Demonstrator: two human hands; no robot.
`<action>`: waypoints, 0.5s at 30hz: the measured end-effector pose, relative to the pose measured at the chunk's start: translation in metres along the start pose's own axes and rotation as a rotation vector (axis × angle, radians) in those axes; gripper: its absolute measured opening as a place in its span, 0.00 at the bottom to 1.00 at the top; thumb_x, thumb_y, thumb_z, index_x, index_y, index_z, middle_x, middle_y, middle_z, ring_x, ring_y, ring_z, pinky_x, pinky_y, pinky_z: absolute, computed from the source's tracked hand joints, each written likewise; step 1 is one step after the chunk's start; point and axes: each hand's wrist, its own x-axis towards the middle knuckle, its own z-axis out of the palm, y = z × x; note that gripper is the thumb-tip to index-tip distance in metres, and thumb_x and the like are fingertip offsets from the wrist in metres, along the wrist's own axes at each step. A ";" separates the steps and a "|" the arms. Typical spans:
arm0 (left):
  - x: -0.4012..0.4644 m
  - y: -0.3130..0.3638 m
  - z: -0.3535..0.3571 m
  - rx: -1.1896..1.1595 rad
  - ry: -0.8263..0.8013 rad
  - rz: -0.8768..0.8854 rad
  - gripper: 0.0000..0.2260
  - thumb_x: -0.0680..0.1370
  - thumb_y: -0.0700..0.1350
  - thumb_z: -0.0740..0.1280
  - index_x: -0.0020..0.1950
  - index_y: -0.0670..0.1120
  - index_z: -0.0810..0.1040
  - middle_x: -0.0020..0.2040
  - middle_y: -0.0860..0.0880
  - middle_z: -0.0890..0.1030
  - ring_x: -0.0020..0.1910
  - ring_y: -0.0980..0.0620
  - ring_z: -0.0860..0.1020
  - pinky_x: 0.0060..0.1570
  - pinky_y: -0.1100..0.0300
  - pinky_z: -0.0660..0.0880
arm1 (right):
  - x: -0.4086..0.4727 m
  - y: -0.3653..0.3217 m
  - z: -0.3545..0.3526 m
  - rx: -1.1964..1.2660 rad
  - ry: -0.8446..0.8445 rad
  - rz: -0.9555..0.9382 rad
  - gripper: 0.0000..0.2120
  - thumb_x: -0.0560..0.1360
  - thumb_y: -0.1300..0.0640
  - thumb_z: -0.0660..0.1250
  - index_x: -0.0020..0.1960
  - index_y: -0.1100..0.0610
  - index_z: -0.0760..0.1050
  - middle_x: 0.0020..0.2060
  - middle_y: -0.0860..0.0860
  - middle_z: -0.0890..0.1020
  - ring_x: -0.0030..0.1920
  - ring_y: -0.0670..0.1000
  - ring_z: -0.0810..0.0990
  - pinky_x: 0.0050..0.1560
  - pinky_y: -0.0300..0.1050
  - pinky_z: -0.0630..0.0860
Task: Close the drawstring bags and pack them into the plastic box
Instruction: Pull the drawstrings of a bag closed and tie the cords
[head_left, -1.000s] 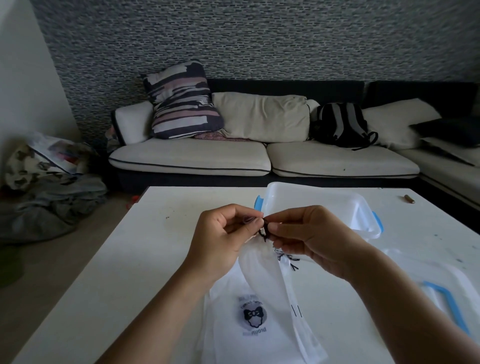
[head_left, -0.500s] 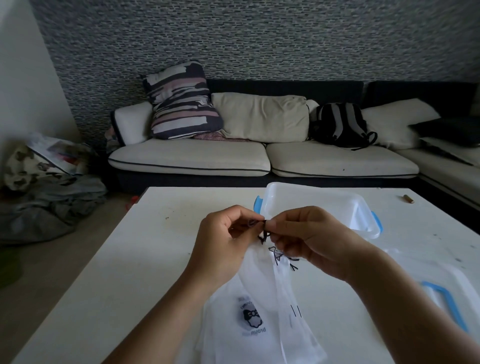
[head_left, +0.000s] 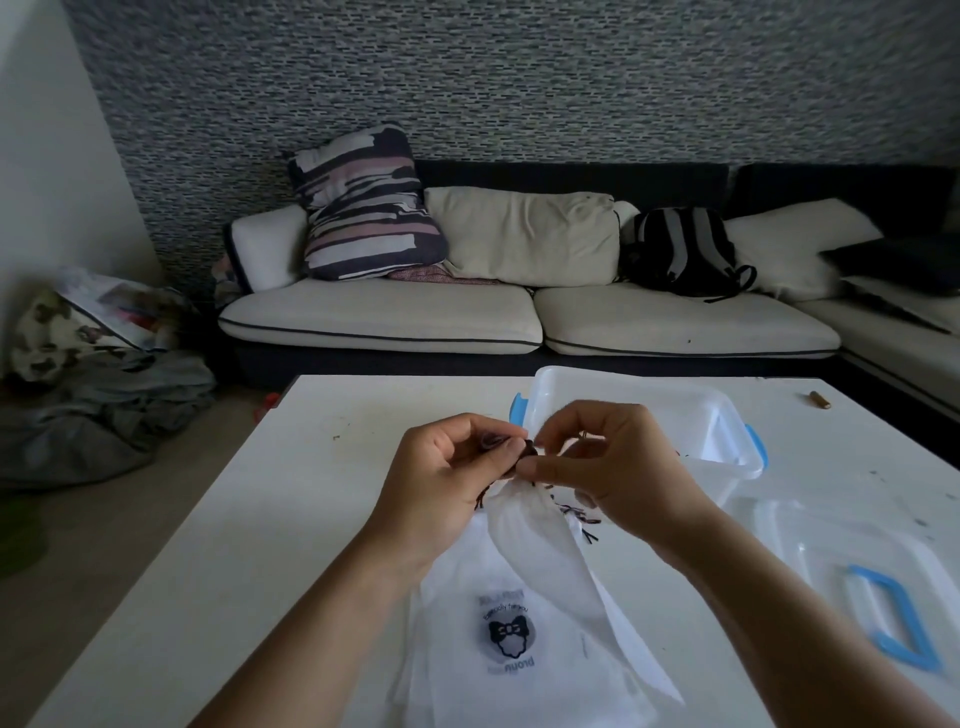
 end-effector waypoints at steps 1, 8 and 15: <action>0.000 0.001 0.000 0.001 -0.007 0.005 0.04 0.75 0.36 0.72 0.48 0.41 0.85 0.44 0.41 0.86 0.46 0.45 0.85 0.48 0.60 0.81 | 0.000 0.001 0.001 -0.021 -0.012 -0.037 0.11 0.65 0.58 0.81 0.45 0.59 0.83 0.34 0.51 0.83 0.27 0.46 0.74 0.28 0.37 0.69; -0.001 0.006 -0.003 0.092 0.021 0.103 0.05 0.73 0.35 0.74 0.47 0.40 0.86 0.42 0.46 0.87 0.43 0.50 0.86 0.45 0.63 0.80 | 0.000 0.003 0.001 -0.031 -0.036 -0.087 0.04 0.70 0.61 0.78 0.40 0.62 0.85 0.26 0.48 0.80 0.26 0.43 0.71 0.29 0.34 0.67; -0.001 0.007 -0.005 0.268 -0.055 0.170 0.07 0.72 0.34 0.75 0.45 0.45 0.87 0.39 0.50 0.87 0.41 0.54 0.85 0.43 0.67 0.78 | 0.000 0.002 0.007 -0.381 0.041 -0.209 0.12 0.70 0.62 0.76 0.33 0.61 0.75 0.23 0.43 0.75 0.24 0.43 0.68 0.27 0.32 0.64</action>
